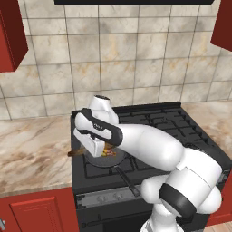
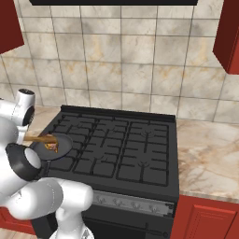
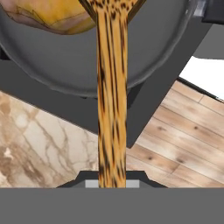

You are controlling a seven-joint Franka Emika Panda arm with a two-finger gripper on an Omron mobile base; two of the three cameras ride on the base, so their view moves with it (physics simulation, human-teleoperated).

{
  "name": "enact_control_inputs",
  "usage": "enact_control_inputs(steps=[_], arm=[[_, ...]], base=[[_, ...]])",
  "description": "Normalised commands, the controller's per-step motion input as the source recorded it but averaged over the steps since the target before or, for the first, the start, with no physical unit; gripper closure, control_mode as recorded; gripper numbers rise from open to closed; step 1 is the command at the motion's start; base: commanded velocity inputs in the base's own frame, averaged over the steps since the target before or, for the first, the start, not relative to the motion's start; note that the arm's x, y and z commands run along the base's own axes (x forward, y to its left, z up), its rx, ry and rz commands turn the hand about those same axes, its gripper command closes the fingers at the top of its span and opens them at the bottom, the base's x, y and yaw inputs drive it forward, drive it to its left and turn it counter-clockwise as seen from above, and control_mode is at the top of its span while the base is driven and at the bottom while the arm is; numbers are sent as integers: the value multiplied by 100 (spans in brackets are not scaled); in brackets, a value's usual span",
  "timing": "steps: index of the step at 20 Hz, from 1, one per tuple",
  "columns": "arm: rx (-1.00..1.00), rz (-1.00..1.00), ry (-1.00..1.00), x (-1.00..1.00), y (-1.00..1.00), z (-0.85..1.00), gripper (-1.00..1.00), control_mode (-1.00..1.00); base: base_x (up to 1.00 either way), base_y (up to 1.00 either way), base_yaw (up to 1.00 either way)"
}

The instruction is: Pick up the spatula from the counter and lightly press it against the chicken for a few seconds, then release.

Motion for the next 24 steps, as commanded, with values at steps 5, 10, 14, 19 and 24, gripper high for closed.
enact_control_inputs(steps=[5, 10, 14, 19, 24], arm=[[0, 0, 5, 1, 0, -9, 100, -100], [0, 0, 5, 1, 0, -9, 100, -100], [0, 0, 3, 7, 0, -1, 100, -100], [0, 0, 0, 12, 0, 0, 100, -100], [0, 0, 4, 15, 0, -7, 100, -100]], base=[[0, 0, 0], [0, 0, 0], [0, 0, 0], [0, 0, 0], [0, 0, 0]])
